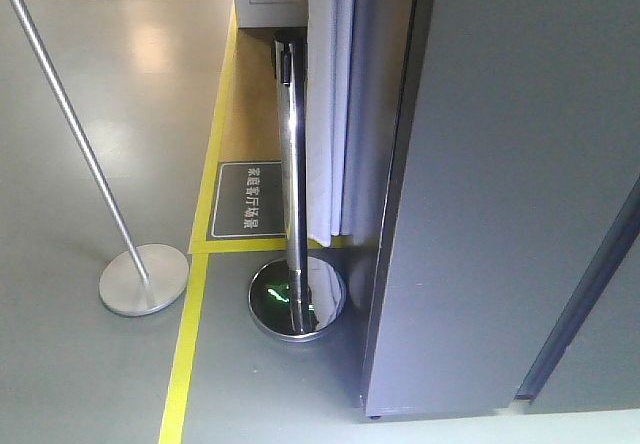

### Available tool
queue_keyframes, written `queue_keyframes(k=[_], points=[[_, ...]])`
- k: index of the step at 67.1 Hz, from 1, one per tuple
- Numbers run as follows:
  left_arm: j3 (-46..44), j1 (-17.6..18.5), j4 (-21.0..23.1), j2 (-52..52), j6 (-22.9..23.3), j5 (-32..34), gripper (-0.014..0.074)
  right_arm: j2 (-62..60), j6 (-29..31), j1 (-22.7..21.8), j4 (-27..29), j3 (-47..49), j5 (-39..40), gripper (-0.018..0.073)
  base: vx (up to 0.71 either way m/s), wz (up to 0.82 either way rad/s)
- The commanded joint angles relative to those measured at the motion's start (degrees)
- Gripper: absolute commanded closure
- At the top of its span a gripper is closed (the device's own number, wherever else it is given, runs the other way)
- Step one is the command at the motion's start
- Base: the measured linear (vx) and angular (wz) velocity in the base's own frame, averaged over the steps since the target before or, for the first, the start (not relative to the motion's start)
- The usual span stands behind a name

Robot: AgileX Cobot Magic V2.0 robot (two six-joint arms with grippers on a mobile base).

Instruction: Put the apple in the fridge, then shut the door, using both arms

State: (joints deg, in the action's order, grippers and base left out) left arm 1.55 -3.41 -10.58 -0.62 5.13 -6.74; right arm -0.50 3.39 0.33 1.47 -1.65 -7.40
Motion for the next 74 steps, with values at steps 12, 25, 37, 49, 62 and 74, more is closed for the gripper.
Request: queue_keyframes(k=[12,25,37,49,62,74], points=[[0.85,0.16,0.46,-0.94,0.04,4.20,0.0605,-0.46,0.23,-0.33,-1.01,-0.53,6.91,0.0561,0.00,0.00],[0.85,0.16,0.46,-0.94,0.04,4.20,0.0605,-0.46,0.23,-0.33,-0.96,-0.53,6.70,0.0561,0.00,0.00],[0.85,0.16,0.46,-0.94,0.04,4.20,0.0605,-0.46,0.23,-0.33,-0.96,-0.53,6.70,0.0561,0.00,0.00],[0.85,0.16,0.46,-0.94,0.04,4.20,0.0605,-0.46,0.23,-0.33,-0.85,-0.53,6.71,0.0561,0.00,0.00],[0.85,0.16,0.46,-0.94,0.04,4.20,0.0605,-0.46,0.23,-0.33,-0.85,-0.53,6.71,0.0561,0.00,0.00],[0.85,0.16,0.46,-0.94,0.04,4.20,0.0605,-0.46,0.23,-0.33,-0.85,-0.53,6.71,0.0561,0.00,0.00]])
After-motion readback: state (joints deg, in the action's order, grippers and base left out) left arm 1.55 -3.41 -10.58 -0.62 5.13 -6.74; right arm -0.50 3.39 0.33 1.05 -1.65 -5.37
